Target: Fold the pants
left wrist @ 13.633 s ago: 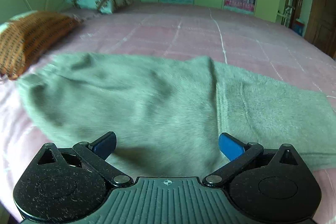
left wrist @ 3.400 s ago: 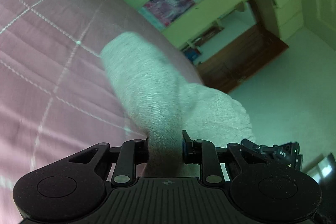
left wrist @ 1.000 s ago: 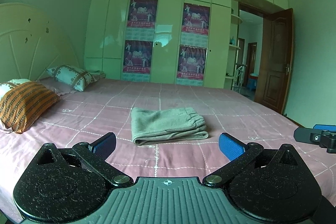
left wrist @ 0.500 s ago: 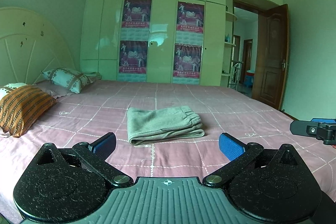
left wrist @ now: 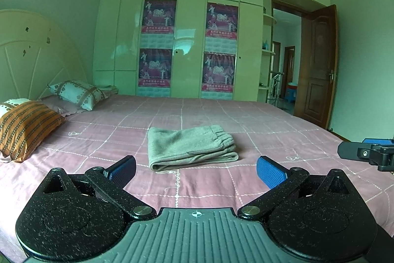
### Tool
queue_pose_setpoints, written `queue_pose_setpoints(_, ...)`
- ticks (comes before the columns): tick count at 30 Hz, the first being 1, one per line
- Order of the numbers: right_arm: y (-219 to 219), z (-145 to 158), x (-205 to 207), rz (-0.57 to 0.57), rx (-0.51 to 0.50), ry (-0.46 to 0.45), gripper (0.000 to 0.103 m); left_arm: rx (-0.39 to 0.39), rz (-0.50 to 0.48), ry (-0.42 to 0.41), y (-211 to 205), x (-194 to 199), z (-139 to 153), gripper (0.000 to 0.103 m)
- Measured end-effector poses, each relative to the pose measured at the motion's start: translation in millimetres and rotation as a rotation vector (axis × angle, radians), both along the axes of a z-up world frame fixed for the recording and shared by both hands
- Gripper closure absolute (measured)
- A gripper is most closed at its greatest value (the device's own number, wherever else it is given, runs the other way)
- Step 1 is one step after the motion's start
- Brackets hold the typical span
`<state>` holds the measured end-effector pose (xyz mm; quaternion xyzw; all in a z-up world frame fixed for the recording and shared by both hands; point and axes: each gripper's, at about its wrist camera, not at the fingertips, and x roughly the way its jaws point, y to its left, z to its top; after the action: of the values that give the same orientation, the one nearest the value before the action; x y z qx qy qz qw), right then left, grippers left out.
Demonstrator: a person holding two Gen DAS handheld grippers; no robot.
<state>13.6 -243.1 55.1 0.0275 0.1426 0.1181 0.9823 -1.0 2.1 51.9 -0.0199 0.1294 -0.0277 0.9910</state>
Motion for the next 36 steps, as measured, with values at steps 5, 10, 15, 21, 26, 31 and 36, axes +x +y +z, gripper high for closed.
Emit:
queue_pose_setpoints(5,-0.9,-0.7,1.1,0.002,0.004,0.000,0.006,-0.005,-0.005,0.001,-1.2,-0.3,0.4,0.000)
queue_pose_setpoints(10,-0.6,-1.5,1.5,0.006,0.002,0.000,0.006,0.000,-0.006,-0.002,-2.6,-2.0,0.2,0.000)
queue_pose_setpoints(15,-1.5,-1.4,1.9,0.006,0.003,0.001,0.006,0.000,-0.005,-0.002,-3.2,-1.7,0.4,0.000)
queue_pose_setpoints(21,-0.4,-1.7,1.0,0.007,0.003,0.000,0.006,-0.002,-0.005,-0.004,-3.8,-1.7,0.4,0.000)
queue_pose_setpoints(26,0.6,-1.9,0.3,0.009,0.000,0.000,0.006,-0.006,0.001,-0.005,-3.6,-1.8,-0.5,0.000)
queue_pose_setpoints(31,1.7,-1.7,-0.2,0.009,0.000,-0.001,0.006,-0.008,0.008,-0.007,-2.3,-1.1,-0.9,0.000)
queue_pose_setpoints(36,1.5,-2.2,0.3,0.014,-0.004,0.001,0.006,0.005,0.008,-0.004,-4.0,-1.1,-2.4,0.000)
